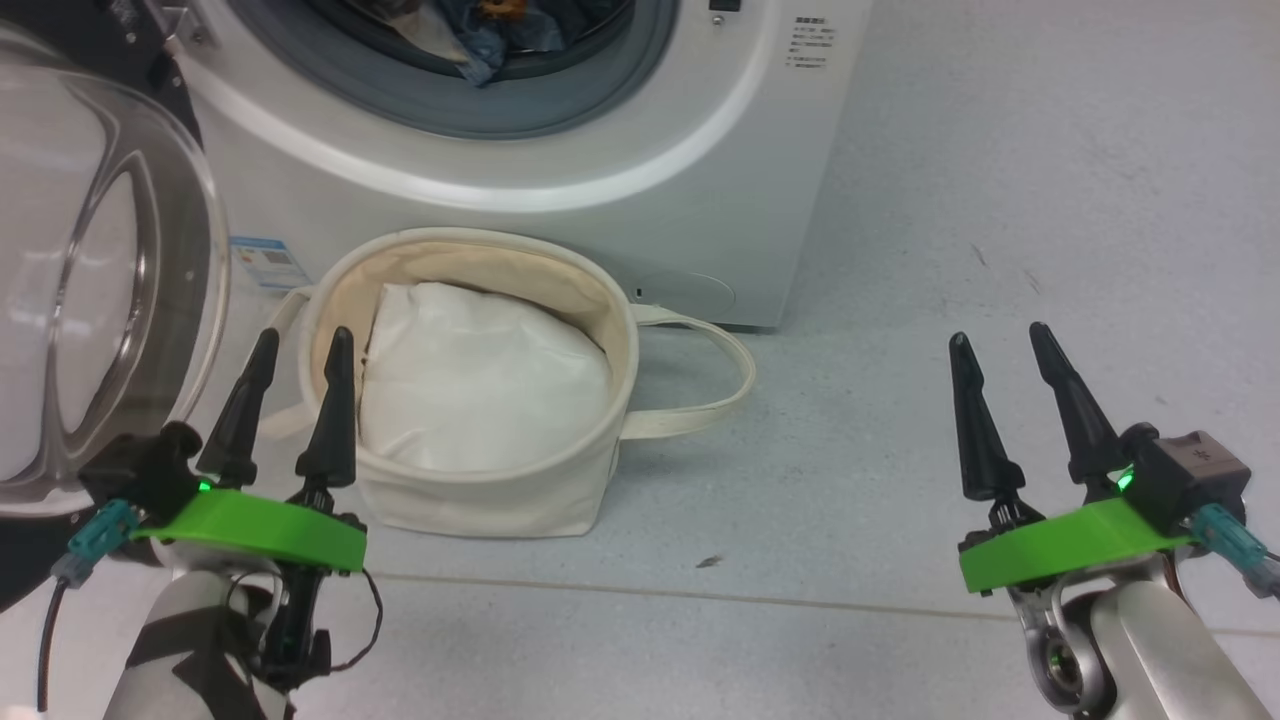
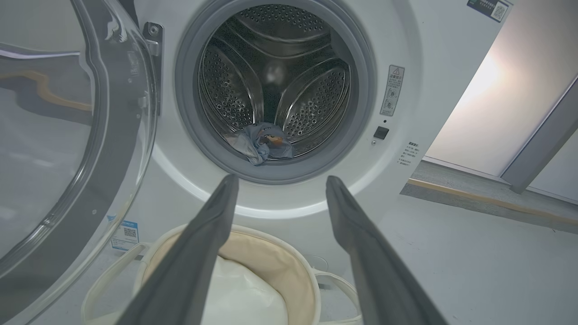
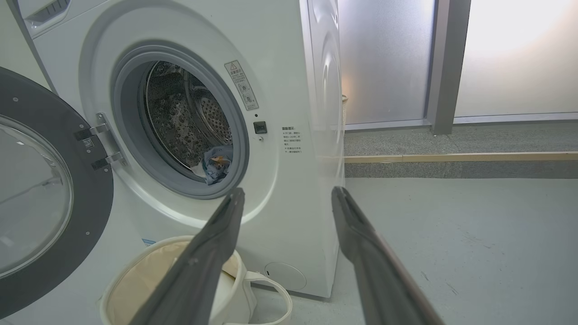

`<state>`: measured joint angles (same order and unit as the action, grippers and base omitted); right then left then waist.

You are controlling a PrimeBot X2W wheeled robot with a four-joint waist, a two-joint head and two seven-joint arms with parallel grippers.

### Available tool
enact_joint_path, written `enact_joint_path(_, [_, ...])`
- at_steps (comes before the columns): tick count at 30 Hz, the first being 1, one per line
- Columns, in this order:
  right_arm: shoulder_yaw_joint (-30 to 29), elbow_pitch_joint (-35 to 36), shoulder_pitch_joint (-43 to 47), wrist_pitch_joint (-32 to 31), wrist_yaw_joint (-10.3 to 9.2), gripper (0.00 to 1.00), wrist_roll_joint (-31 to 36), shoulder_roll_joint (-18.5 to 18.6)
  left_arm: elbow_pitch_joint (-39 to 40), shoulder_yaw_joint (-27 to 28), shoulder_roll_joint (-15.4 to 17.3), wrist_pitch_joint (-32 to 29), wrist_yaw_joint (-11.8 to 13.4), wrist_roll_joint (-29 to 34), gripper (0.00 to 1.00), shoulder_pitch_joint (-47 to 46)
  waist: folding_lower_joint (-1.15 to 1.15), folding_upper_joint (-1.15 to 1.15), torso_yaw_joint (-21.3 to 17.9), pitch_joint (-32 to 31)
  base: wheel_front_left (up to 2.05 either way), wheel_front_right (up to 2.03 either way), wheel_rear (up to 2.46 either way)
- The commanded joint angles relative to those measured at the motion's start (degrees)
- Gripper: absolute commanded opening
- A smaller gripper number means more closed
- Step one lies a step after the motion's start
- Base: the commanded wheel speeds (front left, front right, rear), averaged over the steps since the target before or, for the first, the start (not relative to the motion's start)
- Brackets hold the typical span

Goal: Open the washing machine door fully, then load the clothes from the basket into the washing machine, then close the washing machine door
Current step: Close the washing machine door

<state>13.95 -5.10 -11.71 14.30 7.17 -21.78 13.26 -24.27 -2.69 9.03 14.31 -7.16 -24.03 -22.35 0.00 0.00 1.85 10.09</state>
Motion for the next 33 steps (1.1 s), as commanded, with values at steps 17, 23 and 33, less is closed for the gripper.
enact_joint_path(17, [1.9, 0.5, -1.3, 0.7, 0.32, 1.0, -0.9, 2.4, 1.5, 1.5, 0.0, 0.7, -0.3, -1.2, 1.0, 1.7, 0.0, 0.0, 10.3, -1.8, 0.0, 0.0, 0.0])
enact_joint_path(23, [3.2, -0.4, -1.3, 0.7, 0.32, 1.0, -1.6, 3.1, 1.3, 1.4, 0.0, 0.7, -0.3, -1.2, 1.0, 3.0, 0.0, 0.0, 15.1, -3.2, 0.0, 0.0, 0.0])
enact_joint_path(33, [5.3, -1.8, -1.1, 0.7, 0.32, 1.0, -3.2, 3.5, 1.0, 3.8, -0.9, 0.7, -0.3, -2.0, 1.0, 5.0, 0.0, 0.0, 22.2, -4.8, 0.0, 0.0, 0.0])
